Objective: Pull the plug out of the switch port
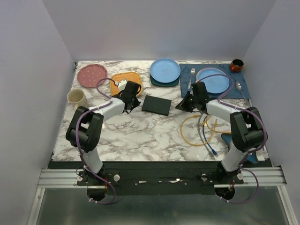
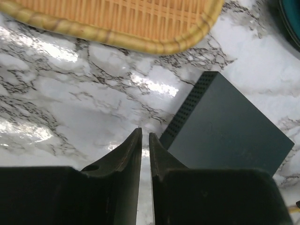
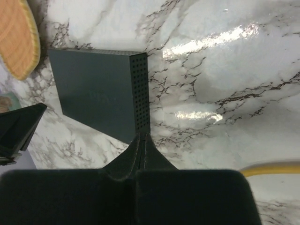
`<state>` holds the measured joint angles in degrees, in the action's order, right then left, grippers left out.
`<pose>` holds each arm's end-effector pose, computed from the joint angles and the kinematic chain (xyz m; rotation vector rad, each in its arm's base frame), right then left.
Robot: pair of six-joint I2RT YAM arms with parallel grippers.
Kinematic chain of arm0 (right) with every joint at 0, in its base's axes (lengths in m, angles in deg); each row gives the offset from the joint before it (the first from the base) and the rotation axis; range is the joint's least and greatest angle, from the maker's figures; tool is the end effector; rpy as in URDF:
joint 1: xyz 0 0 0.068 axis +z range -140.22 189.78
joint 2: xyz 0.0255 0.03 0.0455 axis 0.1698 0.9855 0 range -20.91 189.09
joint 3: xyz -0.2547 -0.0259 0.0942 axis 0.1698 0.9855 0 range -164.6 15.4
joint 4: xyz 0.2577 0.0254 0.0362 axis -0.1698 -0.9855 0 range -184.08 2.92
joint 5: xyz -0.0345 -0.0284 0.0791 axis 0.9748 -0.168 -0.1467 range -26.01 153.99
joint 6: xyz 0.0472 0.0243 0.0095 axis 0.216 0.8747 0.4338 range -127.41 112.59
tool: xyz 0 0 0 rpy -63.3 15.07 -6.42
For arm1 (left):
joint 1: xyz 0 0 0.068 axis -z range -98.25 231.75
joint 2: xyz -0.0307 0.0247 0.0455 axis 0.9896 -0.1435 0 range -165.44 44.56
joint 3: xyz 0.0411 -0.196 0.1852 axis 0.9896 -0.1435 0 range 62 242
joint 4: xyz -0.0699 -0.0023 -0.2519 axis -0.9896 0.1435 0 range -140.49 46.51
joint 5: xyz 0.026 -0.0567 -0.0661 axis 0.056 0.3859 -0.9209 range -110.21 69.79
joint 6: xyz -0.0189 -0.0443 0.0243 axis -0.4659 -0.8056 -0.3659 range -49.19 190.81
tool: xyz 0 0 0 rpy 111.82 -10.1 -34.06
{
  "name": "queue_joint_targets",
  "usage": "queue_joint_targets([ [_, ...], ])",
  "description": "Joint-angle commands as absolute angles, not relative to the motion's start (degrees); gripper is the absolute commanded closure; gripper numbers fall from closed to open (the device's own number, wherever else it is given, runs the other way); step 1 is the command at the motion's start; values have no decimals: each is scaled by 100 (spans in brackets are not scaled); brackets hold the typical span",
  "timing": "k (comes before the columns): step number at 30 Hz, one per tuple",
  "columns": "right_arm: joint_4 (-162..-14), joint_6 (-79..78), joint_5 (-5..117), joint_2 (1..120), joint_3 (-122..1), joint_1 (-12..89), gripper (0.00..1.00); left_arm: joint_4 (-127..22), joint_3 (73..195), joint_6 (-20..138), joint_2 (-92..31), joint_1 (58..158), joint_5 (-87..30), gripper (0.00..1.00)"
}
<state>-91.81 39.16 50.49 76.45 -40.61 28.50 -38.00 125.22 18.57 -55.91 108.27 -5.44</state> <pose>0.3313 0.1211 0.1802 0.4861 2.4579 0.7936 0.3346 -0.1566 0.1897 -0.6516 2.3367 -0.3208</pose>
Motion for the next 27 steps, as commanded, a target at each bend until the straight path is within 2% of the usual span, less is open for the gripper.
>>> queue_joint_targets([
  [1,-9138,4005,5335,8146,-4383,2876,100,-4082,12449,1711,-5808,10645,-491,77],
  [15,-9569,4040,5230,9202,-5201,2876,100,-4705,12932,1676,-6811,10741,-1414,78],
  [27,-9191,3979,4676,9230,-4868,3008,99,-5787,11624,1360,-6074,11066,-1801,78],
])
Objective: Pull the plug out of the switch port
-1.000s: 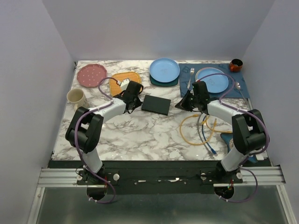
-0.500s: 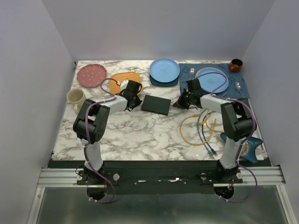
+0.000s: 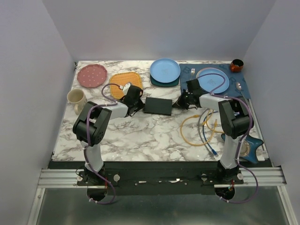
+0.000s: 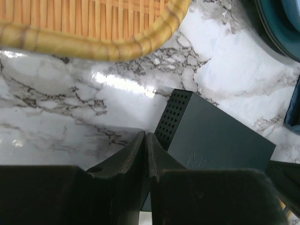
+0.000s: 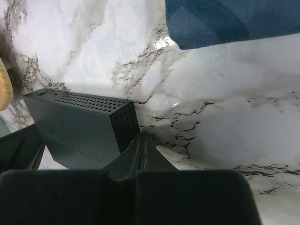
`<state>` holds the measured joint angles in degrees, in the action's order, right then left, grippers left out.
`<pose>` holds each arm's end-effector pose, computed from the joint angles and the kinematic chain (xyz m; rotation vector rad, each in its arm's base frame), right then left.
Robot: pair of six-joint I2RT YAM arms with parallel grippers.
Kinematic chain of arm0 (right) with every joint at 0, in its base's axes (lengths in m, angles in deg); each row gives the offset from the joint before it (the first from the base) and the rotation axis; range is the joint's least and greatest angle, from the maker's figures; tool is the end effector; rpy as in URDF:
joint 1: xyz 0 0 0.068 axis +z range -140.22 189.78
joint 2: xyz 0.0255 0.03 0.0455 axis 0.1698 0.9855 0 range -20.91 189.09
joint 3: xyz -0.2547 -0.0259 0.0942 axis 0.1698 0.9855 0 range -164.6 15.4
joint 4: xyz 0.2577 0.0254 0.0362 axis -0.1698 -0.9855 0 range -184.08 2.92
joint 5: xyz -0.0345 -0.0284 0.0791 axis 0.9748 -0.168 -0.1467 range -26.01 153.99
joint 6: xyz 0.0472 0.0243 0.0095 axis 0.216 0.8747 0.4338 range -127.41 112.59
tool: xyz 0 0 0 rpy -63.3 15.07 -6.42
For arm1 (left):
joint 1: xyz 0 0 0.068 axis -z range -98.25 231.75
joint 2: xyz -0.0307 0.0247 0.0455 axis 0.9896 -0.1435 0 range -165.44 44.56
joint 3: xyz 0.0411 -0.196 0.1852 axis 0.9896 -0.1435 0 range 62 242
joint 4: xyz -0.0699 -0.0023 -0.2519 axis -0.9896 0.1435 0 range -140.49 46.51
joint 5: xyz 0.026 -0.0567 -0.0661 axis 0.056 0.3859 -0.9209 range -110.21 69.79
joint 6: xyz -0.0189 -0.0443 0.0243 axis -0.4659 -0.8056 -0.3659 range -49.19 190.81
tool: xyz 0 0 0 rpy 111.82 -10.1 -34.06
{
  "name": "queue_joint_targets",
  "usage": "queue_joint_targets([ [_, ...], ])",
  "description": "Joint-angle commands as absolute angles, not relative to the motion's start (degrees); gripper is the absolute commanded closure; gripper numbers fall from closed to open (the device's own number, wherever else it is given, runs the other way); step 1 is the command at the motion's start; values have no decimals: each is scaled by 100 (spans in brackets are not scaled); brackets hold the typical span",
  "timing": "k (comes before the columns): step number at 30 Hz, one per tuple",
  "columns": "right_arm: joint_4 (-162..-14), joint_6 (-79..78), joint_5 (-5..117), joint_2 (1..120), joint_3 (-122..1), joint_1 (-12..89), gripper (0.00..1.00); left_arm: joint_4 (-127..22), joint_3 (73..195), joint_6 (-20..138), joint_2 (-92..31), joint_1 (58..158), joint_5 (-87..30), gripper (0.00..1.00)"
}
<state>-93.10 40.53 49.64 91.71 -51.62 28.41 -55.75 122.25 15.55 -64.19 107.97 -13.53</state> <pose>0.3791 0.1372 0.1391 0.5491 2.5525 0.7725 0.3533 -0.1692 0.1448 -0.6579 2.2993 -0.5689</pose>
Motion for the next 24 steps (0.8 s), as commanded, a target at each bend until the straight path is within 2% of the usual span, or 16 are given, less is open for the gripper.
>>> queue_joint_targets([
  [1,-9147,3953,4693,9177,-4780,3034,99,-5805,11536,1342,-6004,11075,-1792,78],
  [17,-8339,4234,4702,8122,-3093,3817,99,-5937,9945,1114,-4405,11400,-1494,79],
  [21,-8549,4015,5176,7745,-3144,3799,99,-5133,10004,1384,-3991,11400,-845,80],
  [24,-8961,3708,5694,7165,-3276,3799,98,-4008,10556,1614,-3675,11392,43,69],
])
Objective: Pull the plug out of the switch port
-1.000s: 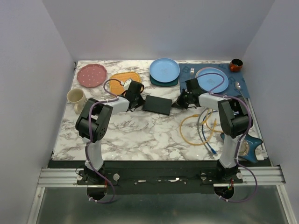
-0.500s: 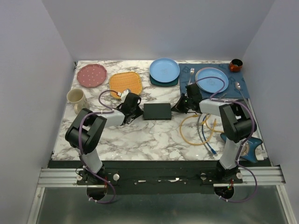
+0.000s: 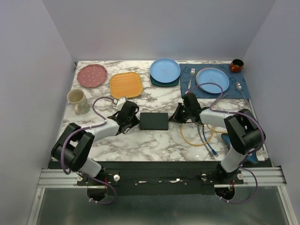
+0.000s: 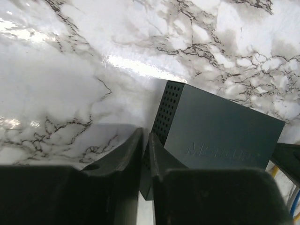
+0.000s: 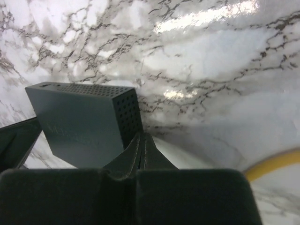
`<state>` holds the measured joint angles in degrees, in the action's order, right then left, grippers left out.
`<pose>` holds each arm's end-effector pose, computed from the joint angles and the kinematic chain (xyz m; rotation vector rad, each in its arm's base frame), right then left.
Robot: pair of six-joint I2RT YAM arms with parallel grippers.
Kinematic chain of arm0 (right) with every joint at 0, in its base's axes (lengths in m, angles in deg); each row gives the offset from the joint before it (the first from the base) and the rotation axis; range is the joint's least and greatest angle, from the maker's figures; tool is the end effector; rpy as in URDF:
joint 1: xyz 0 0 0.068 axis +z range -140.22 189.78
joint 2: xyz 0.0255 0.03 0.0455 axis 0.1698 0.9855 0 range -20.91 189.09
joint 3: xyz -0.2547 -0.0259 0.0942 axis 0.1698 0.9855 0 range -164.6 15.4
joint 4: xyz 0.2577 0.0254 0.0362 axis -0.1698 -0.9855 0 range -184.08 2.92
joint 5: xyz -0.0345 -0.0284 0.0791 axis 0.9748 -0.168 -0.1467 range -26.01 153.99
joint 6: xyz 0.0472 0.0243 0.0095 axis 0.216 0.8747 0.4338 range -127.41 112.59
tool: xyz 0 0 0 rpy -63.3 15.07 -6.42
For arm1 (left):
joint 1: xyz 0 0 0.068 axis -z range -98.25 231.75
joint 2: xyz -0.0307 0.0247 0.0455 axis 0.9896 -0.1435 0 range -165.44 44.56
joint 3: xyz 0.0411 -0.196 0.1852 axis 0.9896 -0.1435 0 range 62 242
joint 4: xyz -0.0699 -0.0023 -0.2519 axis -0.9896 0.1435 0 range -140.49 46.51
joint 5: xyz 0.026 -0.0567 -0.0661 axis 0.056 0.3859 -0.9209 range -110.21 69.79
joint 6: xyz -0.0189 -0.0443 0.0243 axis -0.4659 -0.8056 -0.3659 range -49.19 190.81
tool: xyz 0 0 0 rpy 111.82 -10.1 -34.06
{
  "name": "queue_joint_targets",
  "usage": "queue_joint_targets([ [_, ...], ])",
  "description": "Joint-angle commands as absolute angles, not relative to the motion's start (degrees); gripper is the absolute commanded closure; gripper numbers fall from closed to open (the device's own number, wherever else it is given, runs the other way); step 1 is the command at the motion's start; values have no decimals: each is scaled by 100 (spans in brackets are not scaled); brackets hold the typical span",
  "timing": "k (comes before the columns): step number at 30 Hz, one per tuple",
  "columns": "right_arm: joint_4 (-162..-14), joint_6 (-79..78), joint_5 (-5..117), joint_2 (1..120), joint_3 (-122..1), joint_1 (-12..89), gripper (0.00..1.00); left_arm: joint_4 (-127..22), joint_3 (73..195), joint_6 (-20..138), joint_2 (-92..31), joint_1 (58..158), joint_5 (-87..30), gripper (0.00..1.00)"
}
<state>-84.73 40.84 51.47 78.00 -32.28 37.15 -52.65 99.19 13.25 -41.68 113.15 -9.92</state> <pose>0.2917 0.1598 0.1389 0.3634 2.5600 0.8177 0.2450 -0.1419 0.1515 -0.6356 2.3524 -0.5176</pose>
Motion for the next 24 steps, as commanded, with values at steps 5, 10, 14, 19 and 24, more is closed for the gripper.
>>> queue_joint_targets([
  [5,-9305,3136,7004,5909,-3285,3799,75,-3503,10823,1782,-2938,11392,519,27],
  [10,-8448,1994,7416,4522,-2935,4044,43,-3292,11068,2088,-2768,11418,484,3],
  [14,-7760,1746,7437,4053,-2548,4247,0,-2800,11639,2441,-3277,11707,835,1],
  [19,-7185,2027,6567,3964,-2230,4265,0,-2711,11799,2449,-3393,11910,950,1],
  [24,-8127,1984,6425,4176,-2626,4274,0,-3527,11290,2915,-2779,11945,302,1],
])
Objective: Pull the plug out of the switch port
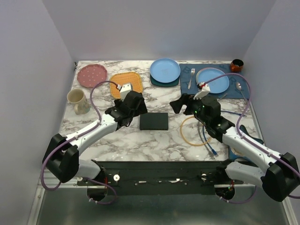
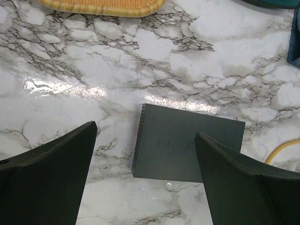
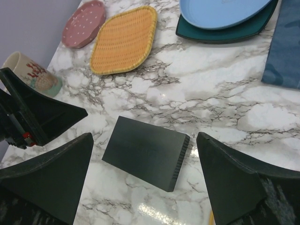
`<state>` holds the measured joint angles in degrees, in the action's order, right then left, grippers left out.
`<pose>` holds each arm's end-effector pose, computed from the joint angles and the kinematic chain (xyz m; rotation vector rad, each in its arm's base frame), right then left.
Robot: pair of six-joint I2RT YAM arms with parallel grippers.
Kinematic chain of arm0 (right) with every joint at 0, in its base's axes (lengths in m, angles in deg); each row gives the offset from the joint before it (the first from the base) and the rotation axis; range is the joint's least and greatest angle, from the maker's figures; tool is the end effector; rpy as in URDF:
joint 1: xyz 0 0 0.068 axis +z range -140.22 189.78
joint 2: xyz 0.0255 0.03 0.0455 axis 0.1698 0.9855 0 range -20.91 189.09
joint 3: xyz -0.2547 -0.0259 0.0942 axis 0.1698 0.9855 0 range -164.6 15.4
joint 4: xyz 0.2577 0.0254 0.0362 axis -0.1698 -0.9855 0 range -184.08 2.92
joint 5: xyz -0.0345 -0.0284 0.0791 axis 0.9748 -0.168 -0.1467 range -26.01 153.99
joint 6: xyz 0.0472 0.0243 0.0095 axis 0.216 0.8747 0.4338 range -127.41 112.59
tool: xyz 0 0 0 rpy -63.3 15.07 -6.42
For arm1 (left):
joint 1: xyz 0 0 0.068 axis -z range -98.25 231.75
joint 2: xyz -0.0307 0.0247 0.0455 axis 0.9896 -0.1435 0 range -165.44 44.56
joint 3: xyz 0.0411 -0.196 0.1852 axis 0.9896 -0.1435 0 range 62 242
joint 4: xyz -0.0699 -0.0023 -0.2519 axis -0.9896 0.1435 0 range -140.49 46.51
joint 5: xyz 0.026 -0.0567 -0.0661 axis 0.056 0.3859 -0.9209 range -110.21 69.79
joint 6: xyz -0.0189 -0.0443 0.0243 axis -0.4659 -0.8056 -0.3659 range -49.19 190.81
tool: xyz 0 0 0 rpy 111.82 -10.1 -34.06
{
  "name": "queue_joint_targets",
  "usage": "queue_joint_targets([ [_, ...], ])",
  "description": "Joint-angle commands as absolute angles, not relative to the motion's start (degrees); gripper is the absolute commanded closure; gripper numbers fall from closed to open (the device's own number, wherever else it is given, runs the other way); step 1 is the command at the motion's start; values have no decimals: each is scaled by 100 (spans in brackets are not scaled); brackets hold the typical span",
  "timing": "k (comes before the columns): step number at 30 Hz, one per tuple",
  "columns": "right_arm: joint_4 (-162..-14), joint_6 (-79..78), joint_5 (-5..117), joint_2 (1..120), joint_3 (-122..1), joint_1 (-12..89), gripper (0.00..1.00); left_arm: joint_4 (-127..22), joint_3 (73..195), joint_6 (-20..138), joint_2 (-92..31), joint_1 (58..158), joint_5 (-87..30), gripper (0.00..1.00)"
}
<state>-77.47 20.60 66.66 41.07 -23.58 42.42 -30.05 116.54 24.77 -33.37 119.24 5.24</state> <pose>0.2126 0.1343 0.2806 -0.0411 1.8615 0.7048 0.2395 -0.1642 0.2559 -0.3836 2.2265 -0.2597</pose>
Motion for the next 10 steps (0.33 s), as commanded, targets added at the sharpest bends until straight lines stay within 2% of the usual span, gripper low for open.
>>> queue_joint_targets([
  [1,-8197,1975,6425,4132,-2565,4274,0,-3581,11219,2854,-2656,11937,239,1],
  [6,-8093,2062,6434,3658,-2213,4283,0,-3906,10911,2669,-2303,11928,-87,1],
  [10,-8066,2177,6251,3333,-2143,4283,0,-3521,11156,2626,-2601,11901,-263,1],
])
